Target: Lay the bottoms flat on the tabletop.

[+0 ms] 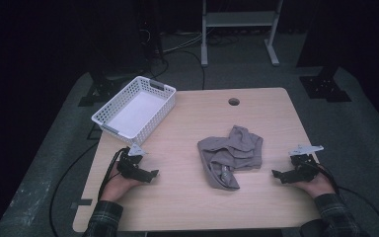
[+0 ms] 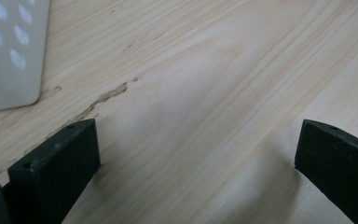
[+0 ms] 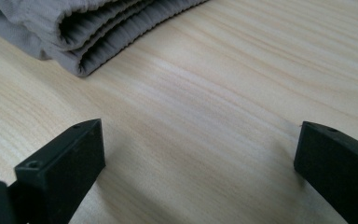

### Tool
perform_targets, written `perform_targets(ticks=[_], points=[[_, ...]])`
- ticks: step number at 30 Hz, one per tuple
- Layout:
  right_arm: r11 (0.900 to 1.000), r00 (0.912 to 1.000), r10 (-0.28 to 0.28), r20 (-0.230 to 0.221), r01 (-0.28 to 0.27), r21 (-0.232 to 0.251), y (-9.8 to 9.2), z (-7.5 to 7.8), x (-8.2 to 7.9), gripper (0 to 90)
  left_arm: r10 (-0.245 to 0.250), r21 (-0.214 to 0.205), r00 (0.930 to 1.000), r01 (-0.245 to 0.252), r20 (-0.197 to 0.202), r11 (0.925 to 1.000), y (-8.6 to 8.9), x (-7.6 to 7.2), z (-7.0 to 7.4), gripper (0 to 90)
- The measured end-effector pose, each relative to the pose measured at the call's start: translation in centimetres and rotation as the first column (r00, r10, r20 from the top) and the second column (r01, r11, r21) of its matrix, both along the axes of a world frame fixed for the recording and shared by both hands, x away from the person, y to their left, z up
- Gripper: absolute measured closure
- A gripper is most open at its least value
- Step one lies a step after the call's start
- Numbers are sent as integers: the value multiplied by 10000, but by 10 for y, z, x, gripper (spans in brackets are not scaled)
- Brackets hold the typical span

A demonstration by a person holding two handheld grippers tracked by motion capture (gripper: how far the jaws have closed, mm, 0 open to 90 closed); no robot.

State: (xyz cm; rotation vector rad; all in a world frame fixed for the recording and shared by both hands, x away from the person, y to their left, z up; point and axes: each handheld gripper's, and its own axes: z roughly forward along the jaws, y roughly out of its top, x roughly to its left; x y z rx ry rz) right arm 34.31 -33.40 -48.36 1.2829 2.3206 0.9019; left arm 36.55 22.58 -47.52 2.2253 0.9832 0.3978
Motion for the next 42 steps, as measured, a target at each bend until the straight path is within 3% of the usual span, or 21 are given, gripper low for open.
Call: perform_targets(ticks=[6,13,16,19,23,31,42], points=[[9995,9989,45,471,-60,310,-2,-5,-2,9,-268,-177,9993,273,258,9995,-10,-1,10,0],[9995,9989,63,469,-78,322,-2,-5,-2,8,-711,-411,9970,723,294,9965,-25,-1,21,0],[9994,9989,67,470,-82,325,-2,-5,-2,8,-946,-666,9955,951,94,9932,-30,2,25,0],[9994,9989,67,468,-82,323,-2,-5,-2,9,-1044,-696,9944,1051,140,9920,-34,3,29,0],[9994,9989,65,468,-81,324,-1,-5,-2,8,-1096,-1052,9936,1120,286,9881,-38,6,38,0],[9994,9989,62,465,-77,325,-1,-5,-1,9,-1206,-1608,9918,1260,430,9789,-46,13,51,77],[9994,9989,61,468,-77,331,-1,-5,-1,9,-1344,-1763,9884,1449,702,9736,-59,17,64,183]])
